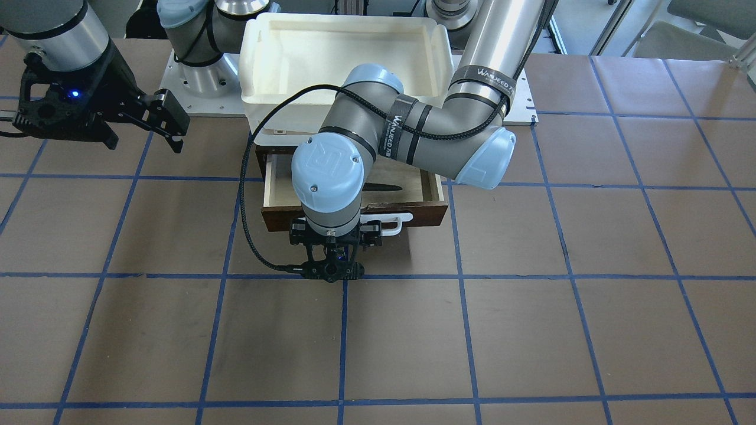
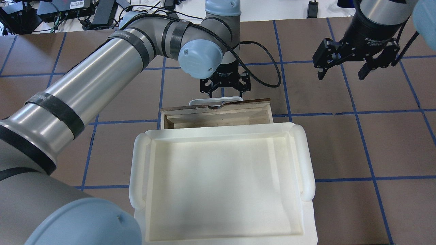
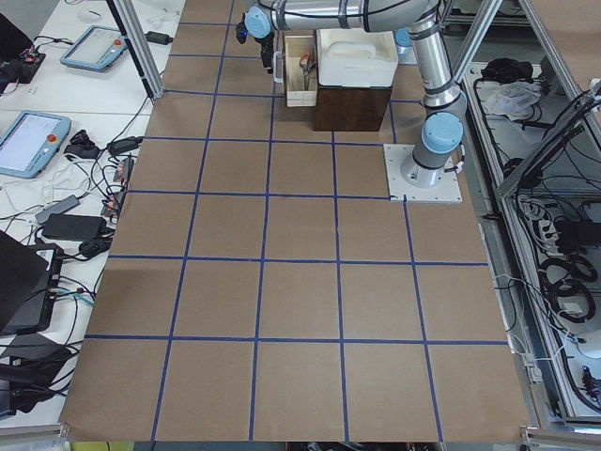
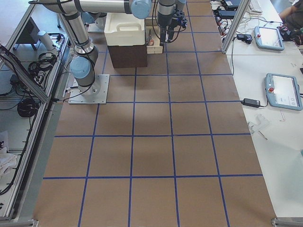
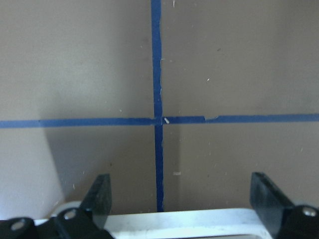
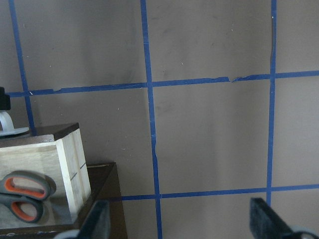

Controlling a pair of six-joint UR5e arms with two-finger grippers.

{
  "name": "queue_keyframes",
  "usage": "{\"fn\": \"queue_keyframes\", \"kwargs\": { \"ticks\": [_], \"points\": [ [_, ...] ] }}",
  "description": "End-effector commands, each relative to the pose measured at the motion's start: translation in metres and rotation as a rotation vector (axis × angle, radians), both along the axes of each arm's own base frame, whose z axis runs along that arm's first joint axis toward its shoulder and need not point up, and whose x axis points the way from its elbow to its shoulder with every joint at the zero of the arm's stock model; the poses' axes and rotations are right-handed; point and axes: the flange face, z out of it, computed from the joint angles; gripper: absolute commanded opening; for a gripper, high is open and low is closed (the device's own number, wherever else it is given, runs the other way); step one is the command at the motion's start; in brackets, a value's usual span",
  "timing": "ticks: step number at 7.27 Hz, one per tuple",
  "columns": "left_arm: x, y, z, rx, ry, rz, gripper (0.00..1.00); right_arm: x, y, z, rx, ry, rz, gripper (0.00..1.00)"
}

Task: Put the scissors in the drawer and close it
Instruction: 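Push the drawer front with the left gripper into the box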

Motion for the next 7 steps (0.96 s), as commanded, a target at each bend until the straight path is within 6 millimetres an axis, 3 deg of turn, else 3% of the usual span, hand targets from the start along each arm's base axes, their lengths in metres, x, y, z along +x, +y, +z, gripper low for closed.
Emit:
{"fn": "queue_keyframes", "kwargs": {
  "ticks": [1, 4, 7],
  "points": [
    [0.012, 0.030, 0.006, 0.023, -0.008, 0.002, 1.00, 0.000, 0.000, 0.000, -0.001, -0.001, 0.000, 1.00],
    [0.022, 0.076, 0.036, 0.164, -0.007, -0.006, 1.00, 0.001, 0.000, 0.000, 0.000, -0.003, 0.001, 1.00],
    [0.018, 0.087, 0.030, 0.193, -0.019, -0.015, 1.00, 0.002, 0.000, -0.001, 0.000, -0.009, 0.001, 1.00]
  ]
}}
